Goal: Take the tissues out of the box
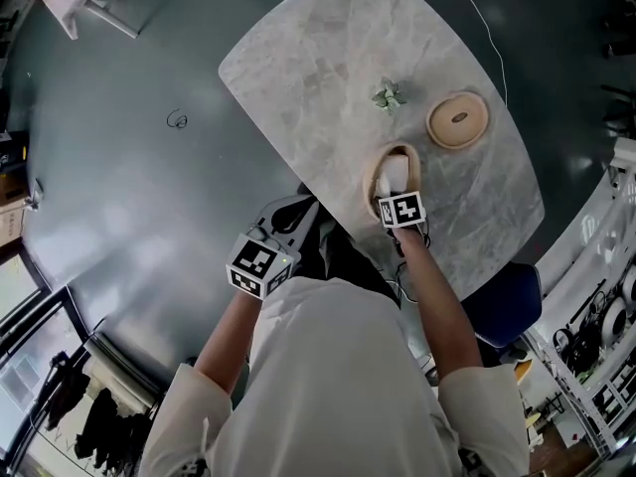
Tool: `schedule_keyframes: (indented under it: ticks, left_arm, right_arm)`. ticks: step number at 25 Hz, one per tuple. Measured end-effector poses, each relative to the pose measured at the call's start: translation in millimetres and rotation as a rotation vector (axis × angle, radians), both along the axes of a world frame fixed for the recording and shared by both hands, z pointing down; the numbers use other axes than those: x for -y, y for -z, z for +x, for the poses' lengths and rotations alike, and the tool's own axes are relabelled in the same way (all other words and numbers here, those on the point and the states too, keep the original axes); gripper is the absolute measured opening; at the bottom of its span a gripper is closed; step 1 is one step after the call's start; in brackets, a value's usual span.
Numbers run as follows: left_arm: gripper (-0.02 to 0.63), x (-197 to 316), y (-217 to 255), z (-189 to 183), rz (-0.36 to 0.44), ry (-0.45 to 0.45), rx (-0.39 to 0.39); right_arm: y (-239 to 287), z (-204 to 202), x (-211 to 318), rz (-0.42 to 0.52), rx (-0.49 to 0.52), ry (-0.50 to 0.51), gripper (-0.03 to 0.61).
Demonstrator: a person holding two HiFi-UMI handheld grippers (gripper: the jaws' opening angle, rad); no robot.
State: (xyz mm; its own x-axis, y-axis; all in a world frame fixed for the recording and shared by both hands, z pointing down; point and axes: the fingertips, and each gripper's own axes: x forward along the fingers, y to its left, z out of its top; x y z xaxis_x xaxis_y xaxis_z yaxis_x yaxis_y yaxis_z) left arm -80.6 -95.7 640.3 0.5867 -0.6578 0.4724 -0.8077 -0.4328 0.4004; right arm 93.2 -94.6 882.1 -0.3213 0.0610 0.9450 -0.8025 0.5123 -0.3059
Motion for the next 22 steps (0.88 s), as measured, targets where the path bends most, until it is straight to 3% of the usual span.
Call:
schedule_keyframes:
  ticks: [12, 22]
  left_arm:
    - [0.009, 12.4, 23.1, -1.5, 0.056, -0.113, -0.023]
    - [0.009, 31.6, 47.5, 18.6, 0.106, -0.274, -0.046]
  right_arm:
    - [63.0, 14.2, 17.3, 0.167, 0.098, -0.191, 0.175]
    - [185.2, 31.4, 31.8, 0.453, 0.197, -0.348, 0.122]
